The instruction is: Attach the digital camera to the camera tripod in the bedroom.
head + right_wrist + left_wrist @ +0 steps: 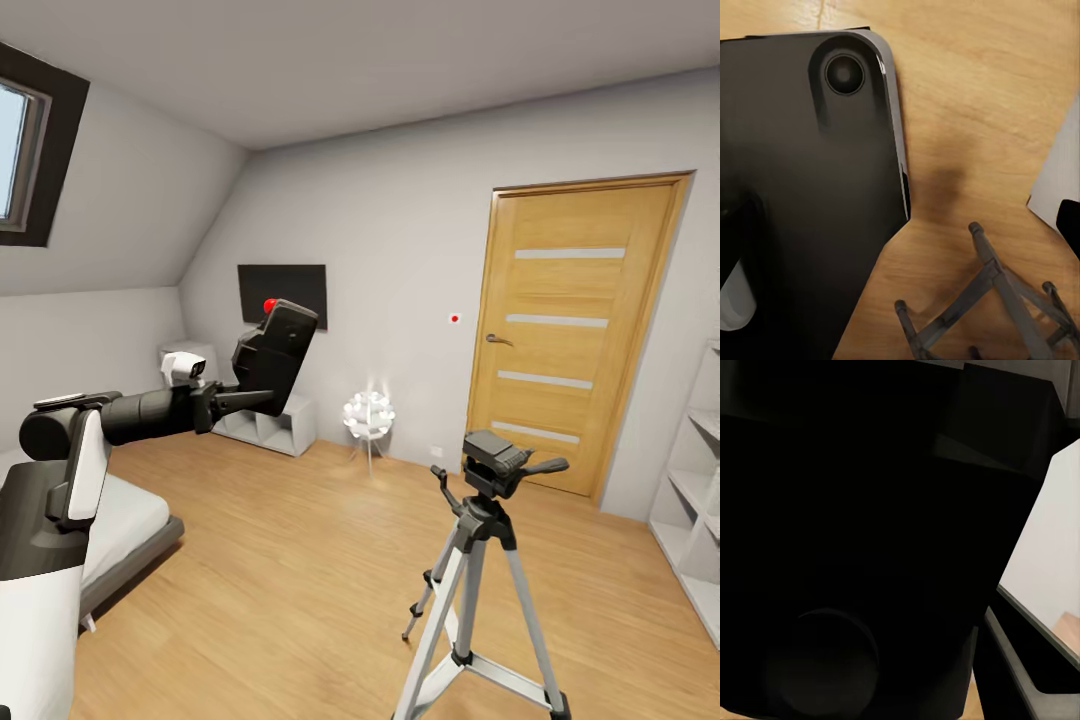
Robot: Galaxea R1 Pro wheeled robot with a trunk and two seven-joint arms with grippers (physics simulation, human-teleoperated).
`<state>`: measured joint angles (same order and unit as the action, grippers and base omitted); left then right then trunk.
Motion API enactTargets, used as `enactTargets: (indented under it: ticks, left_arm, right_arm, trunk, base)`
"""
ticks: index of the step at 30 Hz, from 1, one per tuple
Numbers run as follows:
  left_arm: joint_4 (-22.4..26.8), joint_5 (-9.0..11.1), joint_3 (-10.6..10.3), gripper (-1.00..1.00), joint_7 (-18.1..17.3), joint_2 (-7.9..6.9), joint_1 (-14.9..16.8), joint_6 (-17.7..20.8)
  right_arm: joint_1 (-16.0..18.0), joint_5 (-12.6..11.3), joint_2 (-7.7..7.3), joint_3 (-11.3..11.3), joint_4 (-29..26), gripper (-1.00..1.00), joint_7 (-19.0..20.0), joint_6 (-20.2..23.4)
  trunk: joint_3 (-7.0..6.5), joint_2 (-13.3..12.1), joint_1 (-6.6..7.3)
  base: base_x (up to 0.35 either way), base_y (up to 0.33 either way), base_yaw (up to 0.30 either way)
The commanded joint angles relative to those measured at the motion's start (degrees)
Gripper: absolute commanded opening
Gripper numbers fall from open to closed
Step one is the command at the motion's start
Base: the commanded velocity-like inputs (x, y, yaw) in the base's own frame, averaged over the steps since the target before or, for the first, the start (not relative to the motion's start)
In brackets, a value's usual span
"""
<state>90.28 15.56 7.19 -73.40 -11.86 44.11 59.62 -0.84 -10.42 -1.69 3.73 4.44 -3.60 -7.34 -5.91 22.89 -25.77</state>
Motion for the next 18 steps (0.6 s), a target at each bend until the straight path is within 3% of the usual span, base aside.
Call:
enactTargets:
  ticks: [1,18]
  left_arm:
    - [0.0,0.1,0.0,-1.0,-0.2,-0.01,0.0,0.4]
    - [0.0,0.1,0.0,-1.0,-0.2,-0.01,0.0,0.4]
  right_arm:
    - [0.0,-0.5,0.02,0.4,0.1,1.0,0.0,-0.3]
    - [0.0,-0.5,0.02,0.4,0.1,1.0,0.0,-0.3]
  trunk:
    - [0.0,0.0,-0.02]
    - [0.0,0.0,-0.02]
  base:
    - [0.0,-0.046,0.026]
    - [0.0,-0.011,0.158]
